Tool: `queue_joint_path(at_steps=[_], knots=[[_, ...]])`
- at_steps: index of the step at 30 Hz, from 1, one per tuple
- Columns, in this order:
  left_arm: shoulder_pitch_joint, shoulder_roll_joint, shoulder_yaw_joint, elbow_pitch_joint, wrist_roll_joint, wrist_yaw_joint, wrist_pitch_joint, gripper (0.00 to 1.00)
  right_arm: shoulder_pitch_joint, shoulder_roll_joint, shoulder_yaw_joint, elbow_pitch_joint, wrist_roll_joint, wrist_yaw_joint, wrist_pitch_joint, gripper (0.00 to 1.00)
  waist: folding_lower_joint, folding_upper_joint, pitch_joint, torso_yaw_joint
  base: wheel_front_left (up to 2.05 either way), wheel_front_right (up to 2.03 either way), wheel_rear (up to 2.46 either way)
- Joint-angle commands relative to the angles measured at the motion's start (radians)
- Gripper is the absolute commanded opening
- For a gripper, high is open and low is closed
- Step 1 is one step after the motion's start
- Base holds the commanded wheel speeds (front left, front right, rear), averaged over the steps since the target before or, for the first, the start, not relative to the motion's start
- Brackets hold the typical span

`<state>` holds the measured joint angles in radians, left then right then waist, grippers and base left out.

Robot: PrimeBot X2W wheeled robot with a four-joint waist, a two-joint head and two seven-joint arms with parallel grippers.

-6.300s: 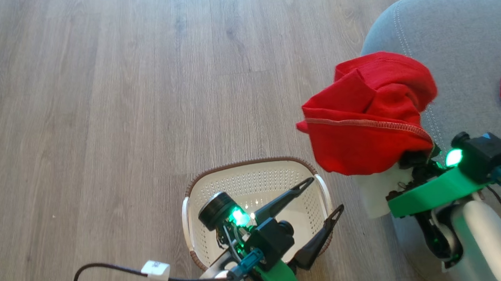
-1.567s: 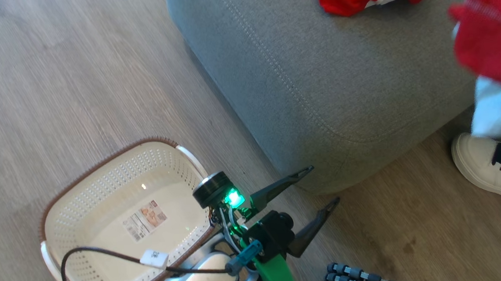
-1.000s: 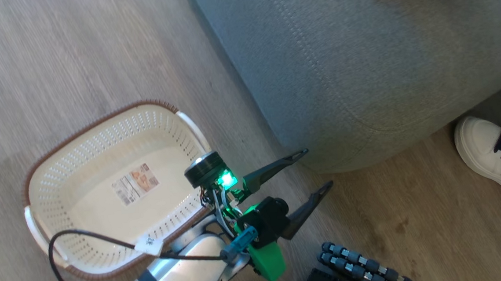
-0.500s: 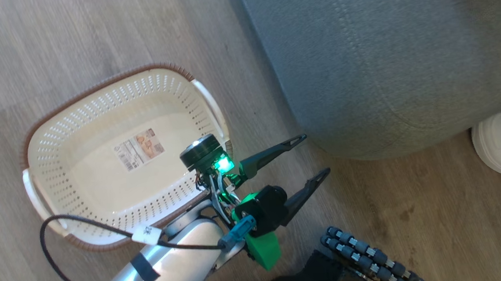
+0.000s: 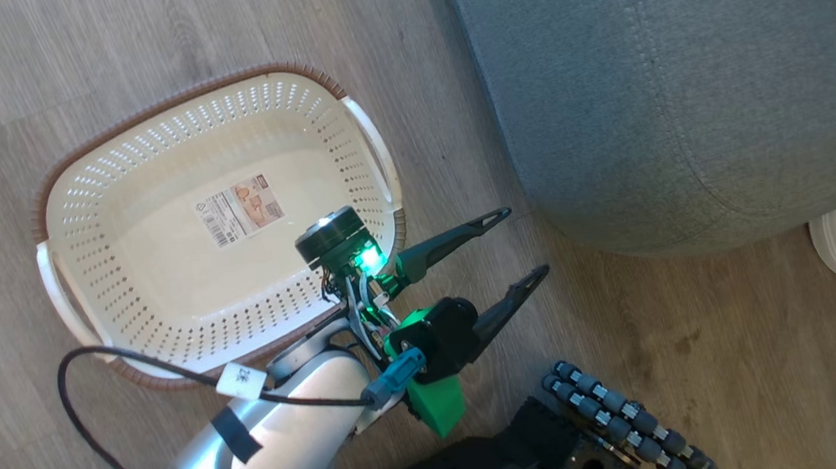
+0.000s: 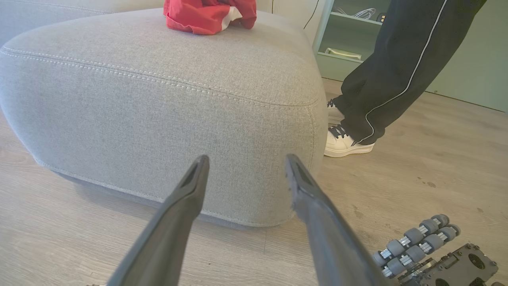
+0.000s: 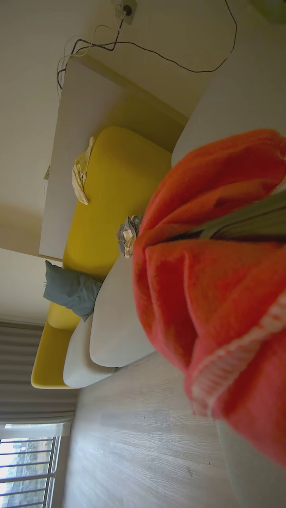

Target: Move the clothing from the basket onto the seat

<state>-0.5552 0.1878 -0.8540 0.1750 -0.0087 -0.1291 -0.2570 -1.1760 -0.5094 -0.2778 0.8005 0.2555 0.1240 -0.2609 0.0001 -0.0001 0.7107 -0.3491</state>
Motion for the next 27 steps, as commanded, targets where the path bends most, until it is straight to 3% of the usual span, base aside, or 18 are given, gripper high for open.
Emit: queue_joint_path(at_steps=[1, 6, 16, 27], knots=[[-0.006, -0.003, 0.010, -0.039, 0.005, 0.002, -0.005, 1.00, -0.017, -0.028, -0.012, -0.012, -0.014, 0.007, -0.001, 0.00, -0.0001, 0.0001, 0.005, 0.004, 0.00, 0.00, 0.00], [-0.014, -0.006, 0.005, -0.039, 0.005, 0.005, -0.005, 1.00, -0.011, -0.004, -0.011, 0.093, -0.047, 0.007, -0.001, 0.00, -0.0001, 0.0001, 0.014, 0.009, 0.00, 0.00, 0.00], [-0.020, 0.003, -0.001, -0.035, 0.003, 0.008, -0.005, 1.00, -0.038, 0.025, 0.097, 0.329, -0.063, 0.007, 0.003, 0.00, -0.0001, 0.0001, 0.027, 0.009, 0.00, 0.00, 0.00], [-0.018, -0.007, -0.005, -0.030, -0.005, 0.009, -0.005, 1.00, -0.056, 0.037, 0.223, 0.429, -0.019, 0.007, 0.012, 0.00, -0.0001, 0.0001, 0.009, 0.021, 0.00, 0.00, 0.00]])
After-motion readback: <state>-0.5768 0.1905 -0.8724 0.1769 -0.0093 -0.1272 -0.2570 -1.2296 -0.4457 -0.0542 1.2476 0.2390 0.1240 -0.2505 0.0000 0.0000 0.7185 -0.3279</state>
